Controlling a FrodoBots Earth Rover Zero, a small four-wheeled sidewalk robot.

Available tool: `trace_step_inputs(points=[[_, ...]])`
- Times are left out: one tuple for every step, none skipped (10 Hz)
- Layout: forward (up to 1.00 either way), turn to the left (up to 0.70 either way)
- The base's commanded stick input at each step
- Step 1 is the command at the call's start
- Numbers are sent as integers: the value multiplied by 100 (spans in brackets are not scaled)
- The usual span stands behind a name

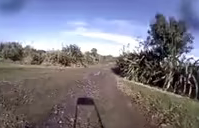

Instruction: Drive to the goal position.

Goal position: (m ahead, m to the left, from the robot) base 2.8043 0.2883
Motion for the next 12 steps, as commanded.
trace_step_inputs(points=[[70,0],[70,0],[70,0],[70,0],[70,0],[70,0],[70,0],[70,0],[70,0],[70,0],[70,0],[70,0]])
